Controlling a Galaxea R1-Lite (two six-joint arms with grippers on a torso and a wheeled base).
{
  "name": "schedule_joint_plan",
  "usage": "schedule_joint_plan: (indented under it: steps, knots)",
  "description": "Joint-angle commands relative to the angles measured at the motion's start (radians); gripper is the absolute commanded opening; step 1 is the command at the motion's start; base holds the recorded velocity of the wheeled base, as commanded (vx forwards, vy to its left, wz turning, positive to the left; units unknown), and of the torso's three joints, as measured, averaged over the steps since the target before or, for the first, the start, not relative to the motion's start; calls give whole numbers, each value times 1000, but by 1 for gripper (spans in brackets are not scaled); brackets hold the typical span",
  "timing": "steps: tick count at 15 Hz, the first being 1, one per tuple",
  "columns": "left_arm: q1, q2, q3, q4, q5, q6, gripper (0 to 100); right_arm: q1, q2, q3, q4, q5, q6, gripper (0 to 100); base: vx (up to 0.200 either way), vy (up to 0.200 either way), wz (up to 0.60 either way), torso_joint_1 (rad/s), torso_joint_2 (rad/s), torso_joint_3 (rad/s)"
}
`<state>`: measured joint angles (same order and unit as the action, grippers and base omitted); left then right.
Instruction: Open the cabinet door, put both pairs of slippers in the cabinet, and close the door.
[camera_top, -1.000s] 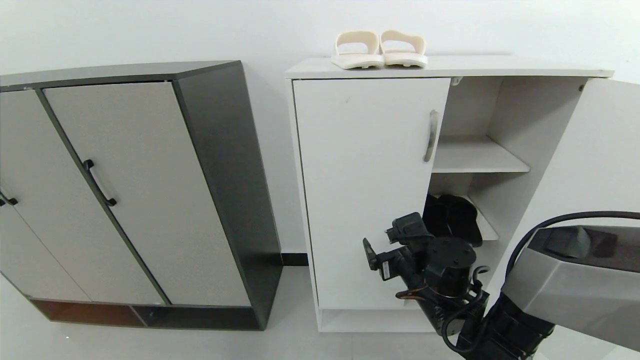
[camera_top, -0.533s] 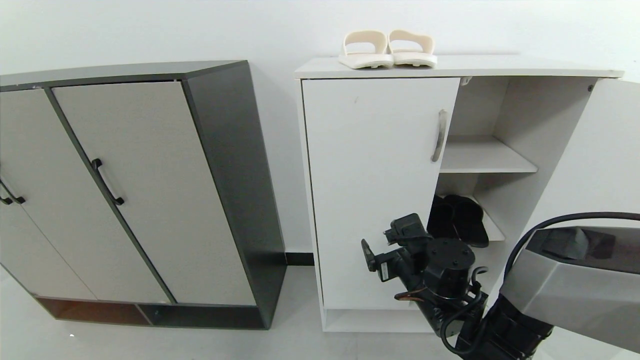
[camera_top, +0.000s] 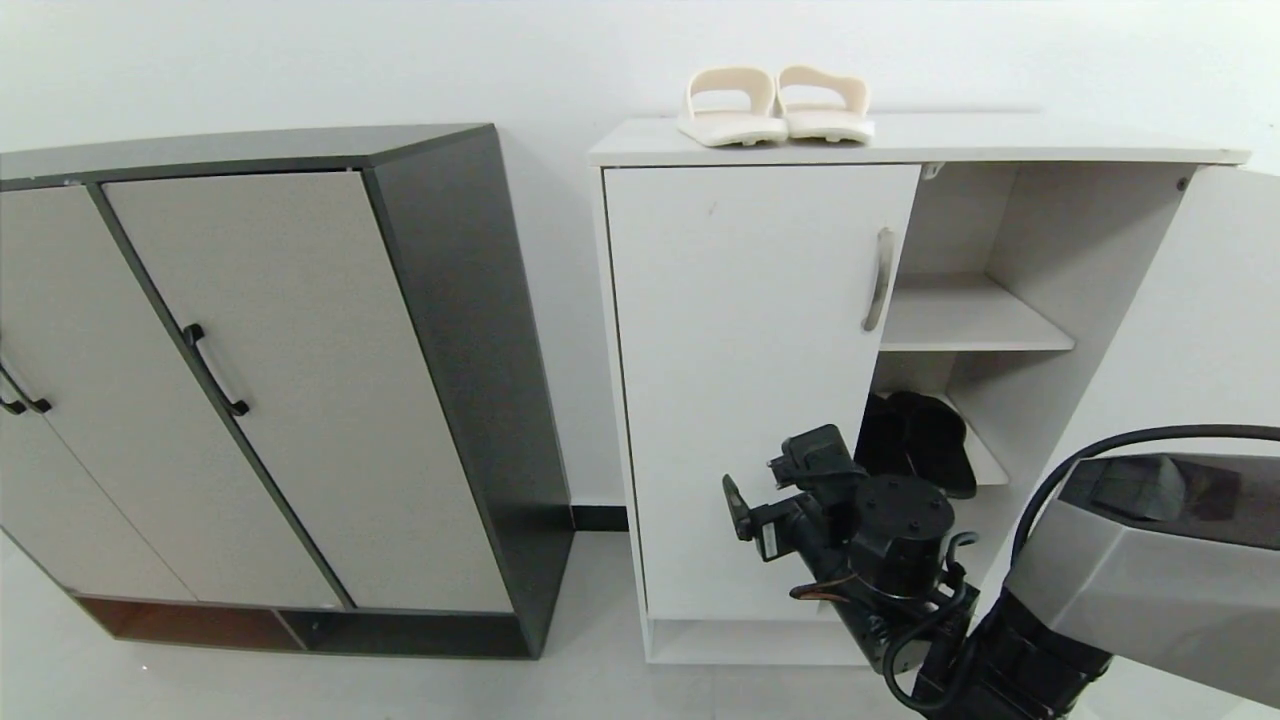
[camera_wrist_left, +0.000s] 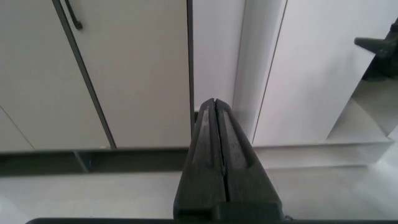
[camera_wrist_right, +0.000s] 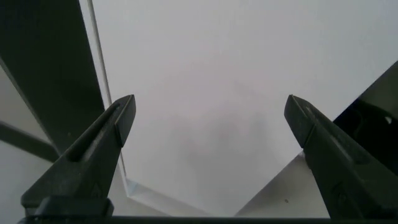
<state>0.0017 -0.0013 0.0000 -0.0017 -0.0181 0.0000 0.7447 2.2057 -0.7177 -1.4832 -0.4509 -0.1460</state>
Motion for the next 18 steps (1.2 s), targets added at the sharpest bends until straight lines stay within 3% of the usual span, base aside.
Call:
schedule_joint_plan:
  steps: [1,18]
  knots:
    - [0,1,0,0,0,3,0,-1,2,0,3,0,-1,100,0,0,0,27,-119,-344]
    - [0,1,0,0,0,3,0,-1,5,-8,1,11,-3,100,0,0,0,132,-483,-334]
